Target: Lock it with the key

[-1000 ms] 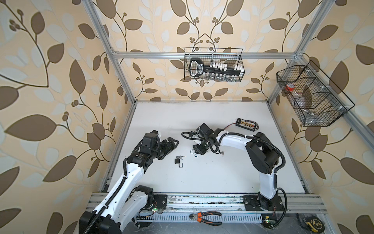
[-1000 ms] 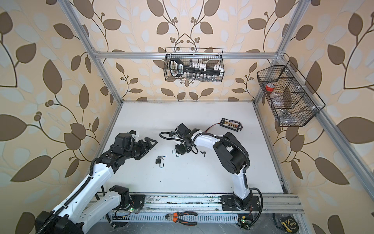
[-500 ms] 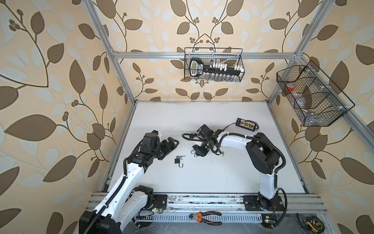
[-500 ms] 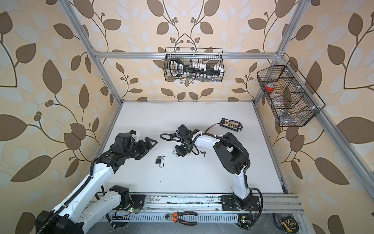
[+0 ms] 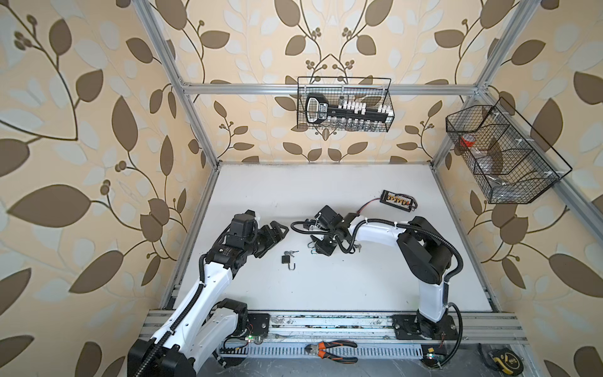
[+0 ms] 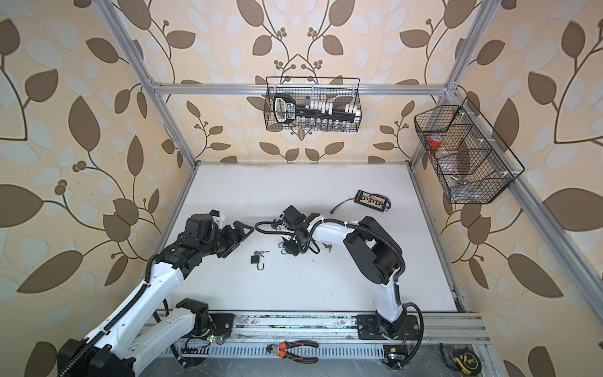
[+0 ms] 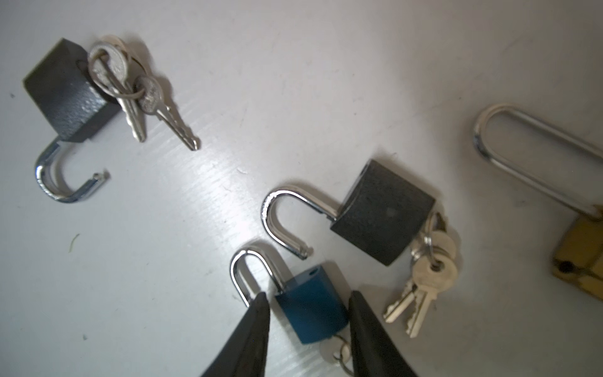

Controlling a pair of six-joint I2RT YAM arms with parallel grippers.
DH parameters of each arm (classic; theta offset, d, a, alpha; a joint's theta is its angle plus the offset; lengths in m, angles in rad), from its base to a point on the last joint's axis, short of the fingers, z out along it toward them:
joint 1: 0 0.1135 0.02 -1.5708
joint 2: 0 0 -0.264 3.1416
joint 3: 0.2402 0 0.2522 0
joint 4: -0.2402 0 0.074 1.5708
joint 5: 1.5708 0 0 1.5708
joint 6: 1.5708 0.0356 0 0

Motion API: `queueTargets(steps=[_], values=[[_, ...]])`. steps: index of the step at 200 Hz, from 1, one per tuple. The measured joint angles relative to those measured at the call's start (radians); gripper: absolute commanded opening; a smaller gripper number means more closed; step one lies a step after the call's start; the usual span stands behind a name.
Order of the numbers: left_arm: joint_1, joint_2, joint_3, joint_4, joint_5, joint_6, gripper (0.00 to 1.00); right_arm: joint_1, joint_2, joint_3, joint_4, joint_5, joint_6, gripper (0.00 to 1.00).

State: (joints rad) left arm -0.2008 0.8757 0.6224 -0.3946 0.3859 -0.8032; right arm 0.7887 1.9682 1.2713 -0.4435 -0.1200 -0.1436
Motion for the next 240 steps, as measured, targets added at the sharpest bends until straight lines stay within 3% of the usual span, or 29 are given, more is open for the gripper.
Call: queueTargets(steps=[129, 183, 240], values=[[0.000, -0.011, -0.007, -0.003, 0.000, 0.000, 0.91, 0.036, -0.010, -0.024, 0.039, 0.080, -0.033, 0.32], [0.000, 0.035, -0.007, 0.003, 0.001, 0.024, 0.91, 0.036, -0.078, -0.116, 0.052, 0.084, 0.017, 0.29], [0.000, 0.077, -0.006, 0.008, 0.008, 0.041, 0.91, 0.033, -0.190, -0.239, 0.075, 0.038, 0.068, 0.37]])
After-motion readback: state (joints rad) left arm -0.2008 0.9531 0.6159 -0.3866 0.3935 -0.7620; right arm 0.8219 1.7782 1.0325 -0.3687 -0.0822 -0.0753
